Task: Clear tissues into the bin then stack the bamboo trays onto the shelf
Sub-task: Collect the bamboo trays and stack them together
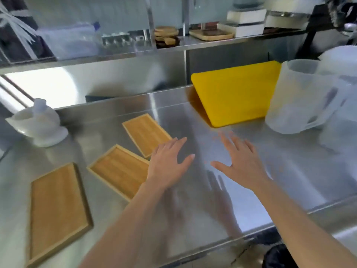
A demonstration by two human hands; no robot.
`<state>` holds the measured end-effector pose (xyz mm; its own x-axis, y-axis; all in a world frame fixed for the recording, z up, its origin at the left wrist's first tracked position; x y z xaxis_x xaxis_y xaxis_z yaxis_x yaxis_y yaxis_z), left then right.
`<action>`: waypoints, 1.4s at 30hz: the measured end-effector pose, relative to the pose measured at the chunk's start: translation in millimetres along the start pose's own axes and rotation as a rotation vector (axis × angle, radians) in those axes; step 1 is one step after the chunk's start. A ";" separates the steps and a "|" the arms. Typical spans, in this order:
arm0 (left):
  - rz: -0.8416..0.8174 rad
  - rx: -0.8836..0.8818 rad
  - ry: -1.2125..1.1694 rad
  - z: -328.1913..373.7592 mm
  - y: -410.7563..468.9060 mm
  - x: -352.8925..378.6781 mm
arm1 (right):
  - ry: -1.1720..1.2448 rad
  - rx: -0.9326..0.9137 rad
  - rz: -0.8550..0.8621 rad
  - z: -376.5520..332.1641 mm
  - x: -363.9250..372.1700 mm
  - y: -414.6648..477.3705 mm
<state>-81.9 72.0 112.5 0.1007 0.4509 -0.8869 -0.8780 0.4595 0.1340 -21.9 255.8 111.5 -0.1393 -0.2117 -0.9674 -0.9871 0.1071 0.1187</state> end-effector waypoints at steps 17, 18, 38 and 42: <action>0.053 -0.639 -0.191 -174.6 -71.4 -7.5 | 0.087 -0.285 -0.386 -157.8 125.4 80.1; 0.053 -0.696 -0.234 -176.8 -74.2 -0.3 | 0.107 -0.277 -0.406 -158.3 132.2 80.3; 0.447 -1.309 -1.462 -174.8 -60.2 12.4 | 0.960 0.193 -0.666 -153.7 166.2 93.2; 0.338 -1.345 -1.364 -173.6 -66.4 7.8 | 1.027 0.287 -0.774 -145.9 163.2 104.2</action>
<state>-104.1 -87.8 20.0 -0.4659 0.8819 0.0718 -0.5972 -0.2535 -0.7610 -158.9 90.7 -1.4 0.3290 -0.9341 -0.1389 -0.8040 -0.1999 -0.5600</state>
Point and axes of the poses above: each hand's wrist, its own y-axis towards the middle knuckle, its own x-axis out of the palm, z = x × y, the point moved 5 cm from there along y, towards the middle knuckle, and after that the axes turned 5 degrees about -z, right-handed, at the moved point
